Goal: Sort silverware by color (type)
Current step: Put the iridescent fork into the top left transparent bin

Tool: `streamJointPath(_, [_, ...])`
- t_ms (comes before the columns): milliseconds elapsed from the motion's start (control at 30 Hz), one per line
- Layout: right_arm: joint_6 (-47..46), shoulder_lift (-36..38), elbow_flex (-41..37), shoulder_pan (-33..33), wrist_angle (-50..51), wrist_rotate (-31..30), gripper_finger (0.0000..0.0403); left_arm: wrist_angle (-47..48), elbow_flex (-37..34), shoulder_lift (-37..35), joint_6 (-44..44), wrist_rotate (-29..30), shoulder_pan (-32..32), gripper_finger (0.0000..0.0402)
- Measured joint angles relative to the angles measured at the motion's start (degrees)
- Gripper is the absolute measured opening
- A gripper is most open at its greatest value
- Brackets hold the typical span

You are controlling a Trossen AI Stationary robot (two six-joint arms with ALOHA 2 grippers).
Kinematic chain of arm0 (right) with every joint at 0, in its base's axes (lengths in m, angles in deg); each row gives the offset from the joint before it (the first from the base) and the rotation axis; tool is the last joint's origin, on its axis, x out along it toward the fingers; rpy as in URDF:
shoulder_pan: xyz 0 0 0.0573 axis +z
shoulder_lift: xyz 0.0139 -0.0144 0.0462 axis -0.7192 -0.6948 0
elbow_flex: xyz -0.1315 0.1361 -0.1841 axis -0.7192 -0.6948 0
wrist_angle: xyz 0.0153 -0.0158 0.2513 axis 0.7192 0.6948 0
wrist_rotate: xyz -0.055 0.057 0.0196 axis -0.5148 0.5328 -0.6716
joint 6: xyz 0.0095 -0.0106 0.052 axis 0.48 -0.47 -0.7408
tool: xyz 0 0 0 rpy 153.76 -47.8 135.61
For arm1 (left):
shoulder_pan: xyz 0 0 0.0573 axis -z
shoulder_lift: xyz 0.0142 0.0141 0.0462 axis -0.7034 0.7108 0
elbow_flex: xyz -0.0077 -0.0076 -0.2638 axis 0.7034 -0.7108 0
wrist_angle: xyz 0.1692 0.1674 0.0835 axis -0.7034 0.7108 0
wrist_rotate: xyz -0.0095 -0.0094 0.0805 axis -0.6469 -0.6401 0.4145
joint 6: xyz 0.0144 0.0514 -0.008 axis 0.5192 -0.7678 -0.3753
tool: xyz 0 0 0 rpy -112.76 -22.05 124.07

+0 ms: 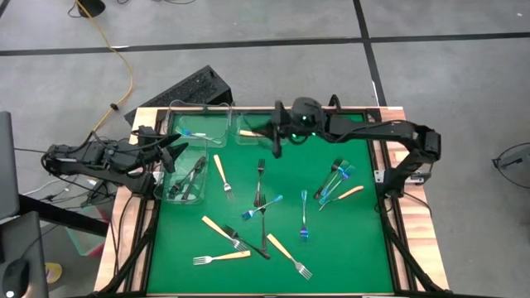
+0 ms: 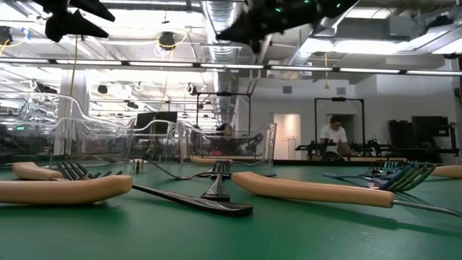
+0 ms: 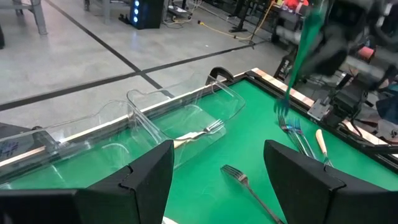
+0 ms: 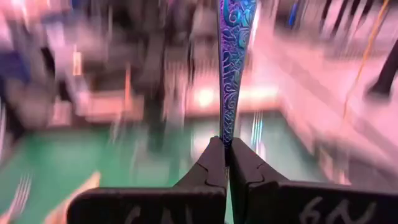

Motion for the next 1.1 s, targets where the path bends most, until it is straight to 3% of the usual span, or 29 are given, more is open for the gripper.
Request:
streamJointPath(133, [-5.7, -3.8, 0.4, -0.4, -16.3, -0.3, 0.0009, 0.0, 0.0, 0.0, 0.0, 0.2, 0.0, 0.0234])
streamJointPath(200, [-6.6, -6.4, 3.0, -0.4, -18.2, -0.5, 0.0009, 0.0, 0.0, 0.0, 0.0, 0.2, 0.0, 0.0234])
streamJointPath(1100, [-5.1, -50.5, 61.2, -4.3, 1.6, 2.6, 0.0009, 1.3, 0.0, 0.0, 0.9, 2.1, 0.0, 0.0234])
